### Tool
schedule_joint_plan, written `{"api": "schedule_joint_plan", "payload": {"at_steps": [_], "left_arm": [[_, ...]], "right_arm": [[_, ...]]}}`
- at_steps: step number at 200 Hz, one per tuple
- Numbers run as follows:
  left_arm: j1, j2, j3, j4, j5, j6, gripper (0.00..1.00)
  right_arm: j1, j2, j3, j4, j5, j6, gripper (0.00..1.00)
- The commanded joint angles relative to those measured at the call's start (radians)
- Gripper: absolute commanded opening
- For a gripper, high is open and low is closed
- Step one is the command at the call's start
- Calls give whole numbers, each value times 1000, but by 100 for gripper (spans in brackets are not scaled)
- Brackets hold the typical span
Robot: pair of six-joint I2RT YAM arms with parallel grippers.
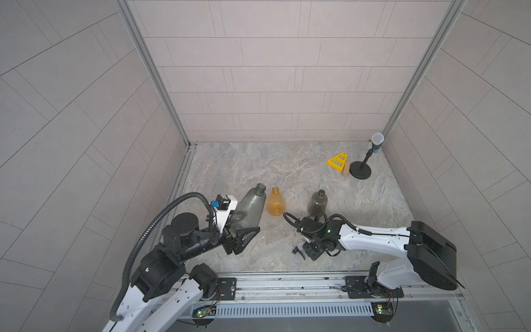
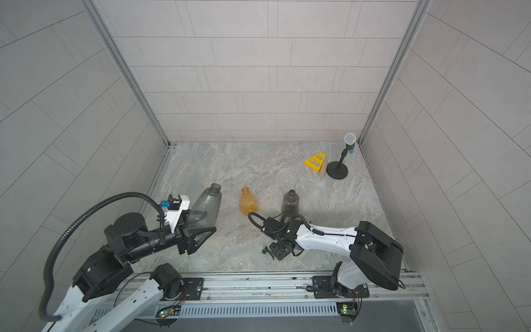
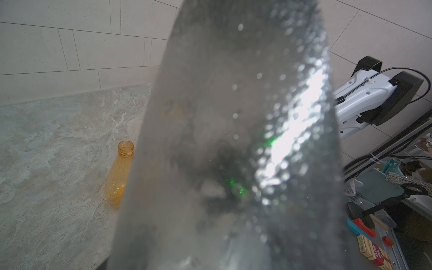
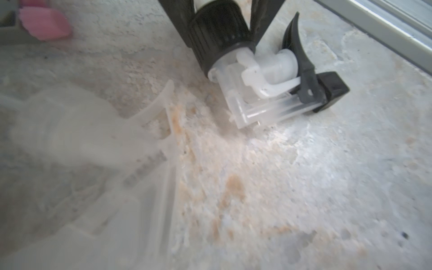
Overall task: Attach spray nozzles to spray bottles
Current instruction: Adjust the spray nozzle at the center of the board.
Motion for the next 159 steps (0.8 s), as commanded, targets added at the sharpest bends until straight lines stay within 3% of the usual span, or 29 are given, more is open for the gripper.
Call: {"api": "schedule_joint_plan", "payload": {"at_steps": [1,98,159], "left_arm": [[-2,-3,29,15,-7,15,0],[-2,-12,24,10,-23,18,0],[-2,-27,26,-8,-33,20,0]], "right_arm": [[-1,-11,5,24,-29,32,36],[-1,-15,29,150,-15,151,34],[-9,-12,44,155,17,165,42]]}}
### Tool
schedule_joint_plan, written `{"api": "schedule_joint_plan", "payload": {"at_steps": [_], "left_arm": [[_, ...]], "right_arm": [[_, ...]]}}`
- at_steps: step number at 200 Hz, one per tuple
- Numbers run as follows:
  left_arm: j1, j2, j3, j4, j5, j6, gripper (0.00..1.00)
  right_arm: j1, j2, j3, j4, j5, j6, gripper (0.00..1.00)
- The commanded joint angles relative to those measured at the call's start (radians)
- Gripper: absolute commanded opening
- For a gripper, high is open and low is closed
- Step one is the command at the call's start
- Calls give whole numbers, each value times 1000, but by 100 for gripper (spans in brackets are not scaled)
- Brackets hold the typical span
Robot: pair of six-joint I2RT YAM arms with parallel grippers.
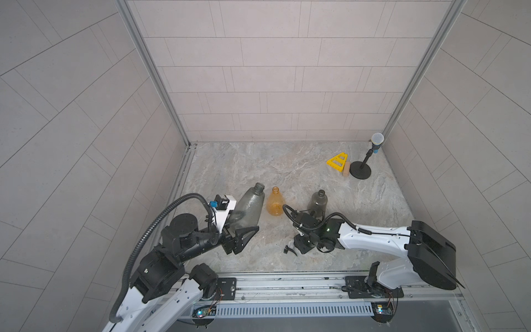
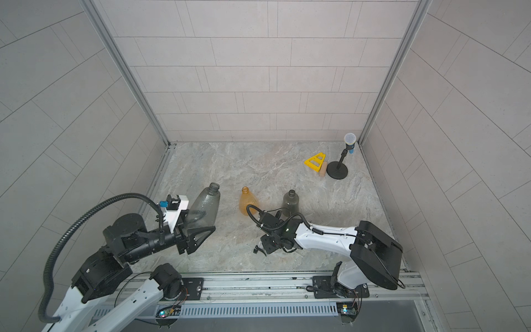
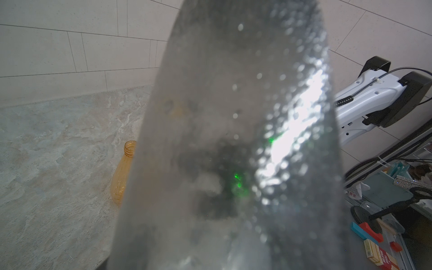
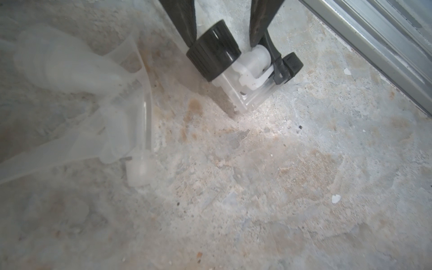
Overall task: Attach spray nozzles to spray bottles
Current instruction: Adjust the spray nozzle at the center of the board.
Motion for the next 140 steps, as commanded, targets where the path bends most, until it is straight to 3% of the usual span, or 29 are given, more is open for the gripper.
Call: {"api": "schedule_joint_plan", "payload": {"at_steps": [1,53,75,93,115,140], "left_arm": [[-2,-16,26,0,-8,19,0],[-1,-27,18,4,-10,21,0],[-2,-30,16,3,-10,21,0],[-2,-32,15,1,-10,21,0],[-2,-32,15,1,-12,22,0],[-2,-33,15,4,-11,21,0]], "right_arm": [[-8,-16,13,-19,39,12,43],[-37,-105,3,-116,77,-47,50],[-37,-223,-31,-74,81,-96,54],[-40,-324,-58,-34,87,-122,66],[-47,-419,-59,-64,133,-181,67],[-142,-438,-20,-167,11,-225,67]]}}
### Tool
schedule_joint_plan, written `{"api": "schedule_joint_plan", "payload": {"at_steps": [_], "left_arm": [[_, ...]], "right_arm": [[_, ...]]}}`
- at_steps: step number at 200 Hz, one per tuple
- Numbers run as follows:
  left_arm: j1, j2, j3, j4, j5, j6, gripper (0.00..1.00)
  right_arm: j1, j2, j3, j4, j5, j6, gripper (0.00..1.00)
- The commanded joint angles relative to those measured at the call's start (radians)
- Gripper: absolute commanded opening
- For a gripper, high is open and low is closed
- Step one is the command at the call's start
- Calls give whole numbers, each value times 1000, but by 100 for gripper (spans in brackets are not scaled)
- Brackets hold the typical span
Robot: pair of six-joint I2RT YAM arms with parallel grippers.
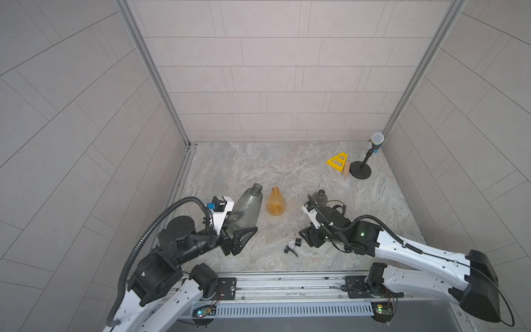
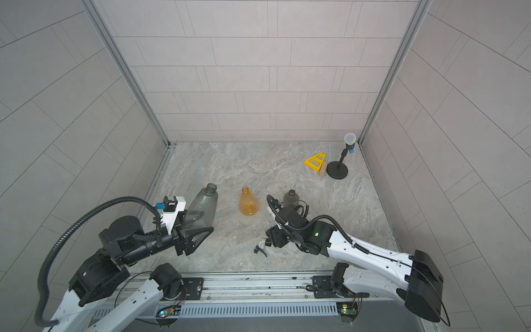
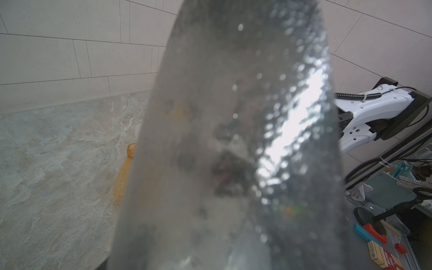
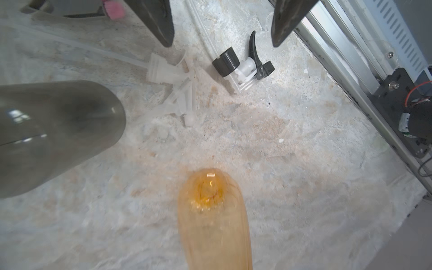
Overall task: Attach spray nozzles to spray bottles
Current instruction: Adjust the spray nozzle at the center of the board.
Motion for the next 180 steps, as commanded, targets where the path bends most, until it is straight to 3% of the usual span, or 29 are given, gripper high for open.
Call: {"api": "schedule_joint_plan", "payload": {"at_steps": [1,28,56,80,112,138,180], "left_arm": [[-3,-11,16,11,-2,15,0],[-3,-8,13,15,-4,13,0],[-2,-7,6,24,-3,6,0],[-1,-5,3,26,1,2,0],[-3,-4,5,25,4,-1,0],[-1,-4,-2,33,8,-1,0],[-3,-7,-9,38,10,-1,0]], "right_arm": [[-79,-6,25,-107,-69,-75,67],[-173,54,20,-151,-146,-101,65],[-187,206,76,-220,-46,-147,56],[-189,239,46,-108,-94,-120,55],[-166,277,39,-109,-134,-124,53],[-81,299,33,-153,-130,-114,50],[-77,263,20,-225,-134,-123,51]]}}
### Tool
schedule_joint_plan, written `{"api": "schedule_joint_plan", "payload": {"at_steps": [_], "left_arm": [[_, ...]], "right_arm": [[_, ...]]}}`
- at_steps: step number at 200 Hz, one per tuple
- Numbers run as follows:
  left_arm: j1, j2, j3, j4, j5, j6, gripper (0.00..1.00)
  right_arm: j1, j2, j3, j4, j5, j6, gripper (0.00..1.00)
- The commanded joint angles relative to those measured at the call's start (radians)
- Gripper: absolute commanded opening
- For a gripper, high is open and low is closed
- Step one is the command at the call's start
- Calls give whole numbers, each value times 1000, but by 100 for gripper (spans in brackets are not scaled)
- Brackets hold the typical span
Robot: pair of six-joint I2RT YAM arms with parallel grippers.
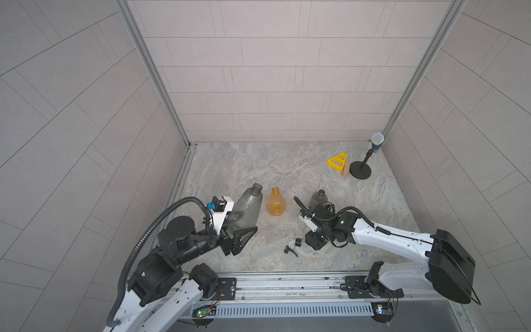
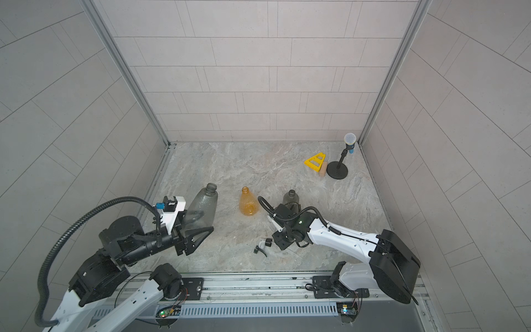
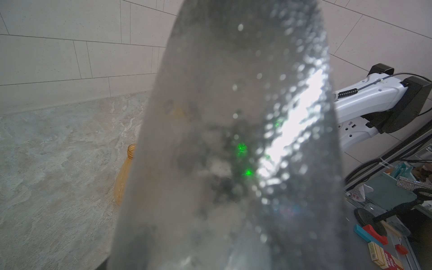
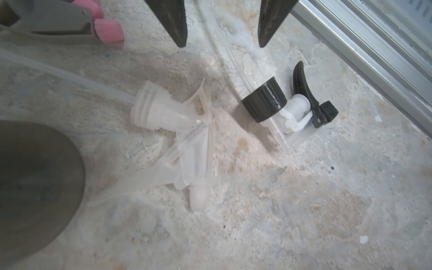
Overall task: Attach spray nozzles to spray bottles
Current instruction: Adjust the spray nozzle at the center of the board.
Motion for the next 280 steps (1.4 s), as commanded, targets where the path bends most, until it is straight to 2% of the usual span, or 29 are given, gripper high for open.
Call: {"api": "schedule_joint_plan", "payload": {"at_steps": [1,41,97,145,163,179,221,280], "left_arm": [[-3,-8,-8,33,11,1,0],[-3,-19,-8,30,5,-1,0],[-3,-18,5,7,1,10,0],[-2,-28,19,-11,-16,19,0],[-2,-29,17,-9,-21,20,0],[-3,-28,18,-14,-24,20,0],[-2,-28,35,-42,-48,25,0],[-4,-33,110,-151,-117,41,0]], "right_arm": [[2,-13,-18,-74,-11,-17,51],[66,75,1,-37,-15,0,50],[137,227,112,-7,9,-23,52],[141,307,111,117,-118,78,48],[149,324,127,147,-130,98,48],[151,324,146,129,-111,92,48],[151,284,192,-14,38,-19,52],[168,318,258,-52,86,-96,52]]}}
